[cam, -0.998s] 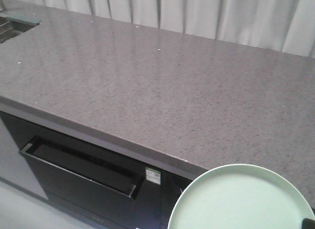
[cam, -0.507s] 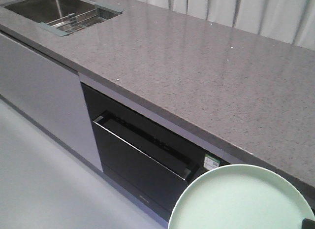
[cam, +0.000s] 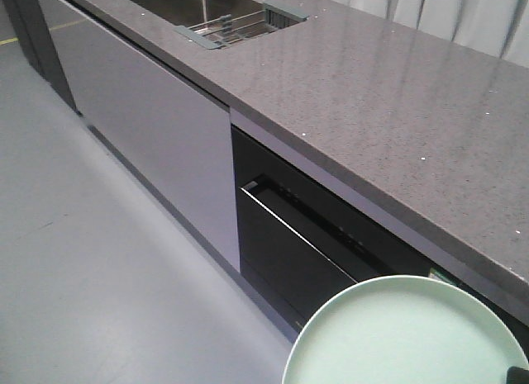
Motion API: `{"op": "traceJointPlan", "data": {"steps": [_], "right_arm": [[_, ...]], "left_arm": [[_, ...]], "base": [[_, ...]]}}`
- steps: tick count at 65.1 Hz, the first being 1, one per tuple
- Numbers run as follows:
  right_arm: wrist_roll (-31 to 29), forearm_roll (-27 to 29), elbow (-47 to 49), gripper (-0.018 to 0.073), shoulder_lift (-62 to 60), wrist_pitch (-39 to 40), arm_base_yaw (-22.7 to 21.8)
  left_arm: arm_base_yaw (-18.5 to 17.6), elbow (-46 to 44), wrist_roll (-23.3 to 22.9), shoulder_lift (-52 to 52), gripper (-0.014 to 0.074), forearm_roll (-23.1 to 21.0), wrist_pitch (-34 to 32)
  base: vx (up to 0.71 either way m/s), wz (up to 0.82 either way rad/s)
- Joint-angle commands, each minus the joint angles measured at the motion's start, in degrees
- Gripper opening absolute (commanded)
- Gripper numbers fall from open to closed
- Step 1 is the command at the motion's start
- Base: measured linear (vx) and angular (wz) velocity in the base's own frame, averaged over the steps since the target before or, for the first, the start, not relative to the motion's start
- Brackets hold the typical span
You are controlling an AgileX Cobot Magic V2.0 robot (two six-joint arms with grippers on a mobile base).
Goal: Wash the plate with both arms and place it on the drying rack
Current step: 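Drive the base away from the counter holding the plate in the right gripper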
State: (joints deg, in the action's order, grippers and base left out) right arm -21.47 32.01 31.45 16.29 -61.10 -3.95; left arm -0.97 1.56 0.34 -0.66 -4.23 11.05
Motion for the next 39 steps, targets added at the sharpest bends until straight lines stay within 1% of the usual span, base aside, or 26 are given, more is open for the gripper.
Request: {"op": "traceJointPlan", "data": {"steps": [1,39], "right_arm": [[0.0,1.7,1.3,-0.0004,0.6,3.3,-0.3],[0.0,1.7,1.3,-0.0004,0.6,3.3,-0.3]], "left_arm": [[0.0,-1.5,-0.3,-0.8,-0.0006,-0.2,-4.1],[0.0,-1.5,-0.3,-0.8,-0.0006,-0.2,-4.1]], "base": [[-0.02,0.38],[0.0,0.43]]}}
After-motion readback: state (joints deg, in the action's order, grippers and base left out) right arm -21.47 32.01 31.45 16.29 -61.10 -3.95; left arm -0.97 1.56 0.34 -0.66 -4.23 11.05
